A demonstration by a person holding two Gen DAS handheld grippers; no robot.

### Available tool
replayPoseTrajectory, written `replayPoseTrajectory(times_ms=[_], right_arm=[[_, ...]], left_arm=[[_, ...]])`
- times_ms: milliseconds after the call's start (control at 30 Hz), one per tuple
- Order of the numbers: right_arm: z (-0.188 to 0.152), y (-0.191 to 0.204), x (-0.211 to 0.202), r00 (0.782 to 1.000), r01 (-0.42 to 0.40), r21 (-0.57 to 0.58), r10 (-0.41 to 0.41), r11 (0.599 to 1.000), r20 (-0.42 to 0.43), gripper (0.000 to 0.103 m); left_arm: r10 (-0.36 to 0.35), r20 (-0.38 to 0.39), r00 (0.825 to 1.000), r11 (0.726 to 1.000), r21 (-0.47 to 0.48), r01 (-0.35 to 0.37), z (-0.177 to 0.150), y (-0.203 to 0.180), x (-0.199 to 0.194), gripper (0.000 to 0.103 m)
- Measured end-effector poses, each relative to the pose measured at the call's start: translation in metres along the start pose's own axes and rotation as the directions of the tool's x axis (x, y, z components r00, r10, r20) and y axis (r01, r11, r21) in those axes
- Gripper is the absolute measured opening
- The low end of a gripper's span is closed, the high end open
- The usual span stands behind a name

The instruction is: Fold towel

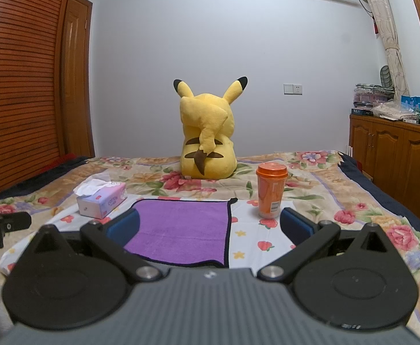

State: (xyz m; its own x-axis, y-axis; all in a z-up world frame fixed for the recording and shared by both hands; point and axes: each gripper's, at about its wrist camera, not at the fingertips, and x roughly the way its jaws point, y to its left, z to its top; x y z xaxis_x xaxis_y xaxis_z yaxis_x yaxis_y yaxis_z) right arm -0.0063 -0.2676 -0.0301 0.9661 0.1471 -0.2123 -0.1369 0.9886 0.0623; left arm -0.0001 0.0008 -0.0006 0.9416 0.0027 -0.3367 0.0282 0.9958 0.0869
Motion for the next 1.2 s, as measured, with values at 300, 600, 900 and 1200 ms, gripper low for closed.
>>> replayPoseTrajectory(times_ms=[300,600,900,1200], right_arm=[[-0.0001,0.0005,0.0000,1.000,0.000,0.000,0.000,1.000,0.000,0.103],[0.0001,0.0014,0.0001,1.000,0.000,-0.001,0.000,1.000,-0.001,0.103],[0.0004,0.0020,-0.0003,1.000,0.000,-0.004,0.000,1.000,-0.001,0.103],[-0.0003,0.0030,-0.0003,1.000,0.001,-0.005,-0.001,1.000,-0.001,0.103]], left_arm=[[0.000,0.000,1.000,1.000,0.001,0.000,0.0085,0.0018,-0.0012,0.103],[0.001,0.000,1.000,1.000,0.001,-0.001,0.0084,0.0017,-0.0011,0.103],[0.000,0.000,1.000,1.000,0.002,0.000,0.0075,0.0010,-0.0008,0.103],[0.000,-0.003,1.000,1.000,0.003,0.000,0.0071,0.0014,0.0007,0.103]])
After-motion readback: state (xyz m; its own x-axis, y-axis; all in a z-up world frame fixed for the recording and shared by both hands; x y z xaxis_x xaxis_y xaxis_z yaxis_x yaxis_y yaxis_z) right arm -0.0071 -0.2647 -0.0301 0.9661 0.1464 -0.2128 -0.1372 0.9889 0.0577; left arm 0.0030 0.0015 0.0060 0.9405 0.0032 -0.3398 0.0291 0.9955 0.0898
